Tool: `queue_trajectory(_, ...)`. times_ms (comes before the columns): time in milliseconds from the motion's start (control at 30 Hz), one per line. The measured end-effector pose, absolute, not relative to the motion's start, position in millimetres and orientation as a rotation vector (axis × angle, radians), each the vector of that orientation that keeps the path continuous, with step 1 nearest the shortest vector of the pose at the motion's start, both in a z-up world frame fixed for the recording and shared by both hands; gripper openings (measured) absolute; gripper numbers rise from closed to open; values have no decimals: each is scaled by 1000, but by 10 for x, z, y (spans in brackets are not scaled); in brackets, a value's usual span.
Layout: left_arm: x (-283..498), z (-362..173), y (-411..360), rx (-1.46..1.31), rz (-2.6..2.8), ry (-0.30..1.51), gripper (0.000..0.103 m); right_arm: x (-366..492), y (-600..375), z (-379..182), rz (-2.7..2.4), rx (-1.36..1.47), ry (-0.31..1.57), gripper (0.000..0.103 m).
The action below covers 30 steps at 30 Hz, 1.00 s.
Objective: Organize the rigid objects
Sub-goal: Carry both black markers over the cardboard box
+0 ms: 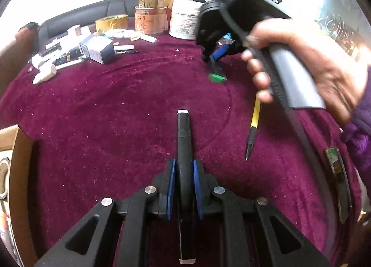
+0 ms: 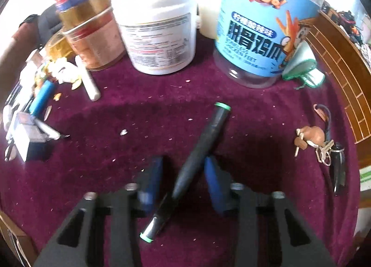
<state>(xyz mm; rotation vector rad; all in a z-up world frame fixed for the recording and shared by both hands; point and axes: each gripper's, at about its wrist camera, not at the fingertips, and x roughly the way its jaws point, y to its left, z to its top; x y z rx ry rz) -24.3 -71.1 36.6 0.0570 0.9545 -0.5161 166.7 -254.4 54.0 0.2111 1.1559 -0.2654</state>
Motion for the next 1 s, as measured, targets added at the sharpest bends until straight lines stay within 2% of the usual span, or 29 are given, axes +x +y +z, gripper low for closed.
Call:
queue_trajectory(133,-72,329,-493,-129,-570,1022,14,1280,-2580,685,-198,257,1129,14)
queue_trajectory(400,-121,353,-400,-231,-589,999,14,158,-2445,1129,-61,335,1006,14)
queue_trajectory(733,-794,854,-132,-91,-512,833,14,-802,-1944,1533,113,316,901,14)
queue_trajectory(1000,-1222,1085,519,-32,-351,741,14,-1035,-1334,1574,238,301,884,14)
